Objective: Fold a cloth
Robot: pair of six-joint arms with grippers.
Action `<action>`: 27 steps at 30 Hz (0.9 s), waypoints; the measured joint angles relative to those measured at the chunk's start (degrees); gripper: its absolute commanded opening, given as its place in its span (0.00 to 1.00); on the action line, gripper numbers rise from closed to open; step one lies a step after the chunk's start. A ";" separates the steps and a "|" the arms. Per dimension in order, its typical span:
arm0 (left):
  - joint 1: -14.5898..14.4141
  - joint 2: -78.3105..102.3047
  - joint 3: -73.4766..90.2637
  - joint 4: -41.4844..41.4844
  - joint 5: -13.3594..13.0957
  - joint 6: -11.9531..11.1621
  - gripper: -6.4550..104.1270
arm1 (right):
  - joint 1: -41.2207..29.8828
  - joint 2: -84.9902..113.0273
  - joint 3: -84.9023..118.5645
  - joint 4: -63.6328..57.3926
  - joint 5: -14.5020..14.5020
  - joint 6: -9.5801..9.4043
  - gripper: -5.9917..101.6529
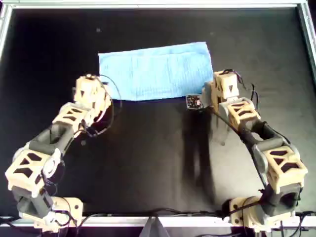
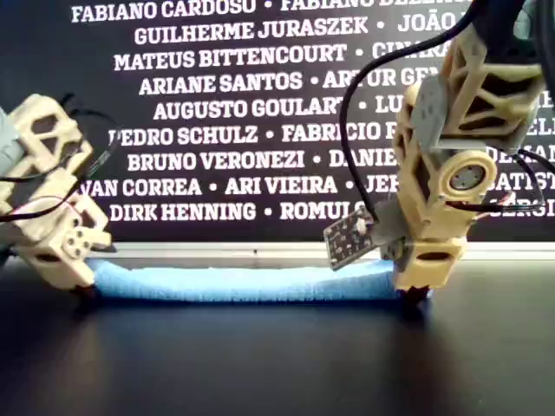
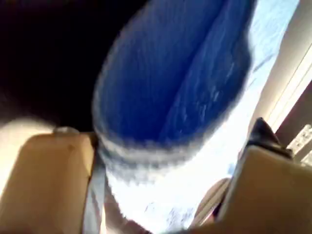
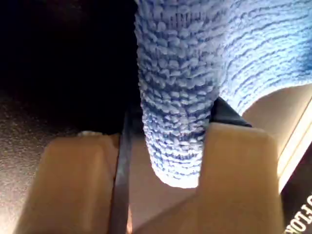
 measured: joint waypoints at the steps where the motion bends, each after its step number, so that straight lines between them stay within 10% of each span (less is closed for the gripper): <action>1: -0.09 0.00 0.00 0.00 0.00 0.00 0.85 | 0.00 0.00 0.00 0.09 0.00 0.00 0.67; 5: -0.09 0.00 0.00 0.00 0.00 0.00 0.72 | 0.00 0.00 0.00 0.09 0.00 -0.18 0.60; 16: -0.09 0.00 0.00 0.00 0.00 -0.62 0.25 | 0.00 -0.53 -2.11 0.09 -0.18 0.26 0.02; 21: -0.18 0.00 0.00 0.00 0.00 -0.88 0.04 | 0.00 -1.76 -3.25 0.09 -0.18 0.26 0.06; 27: -0.18 0.00 0.09 -0.09 0.00 -0.79 0.05 | 0.00 -1.76 -3.25 0.09 -0.18 0.26 0.06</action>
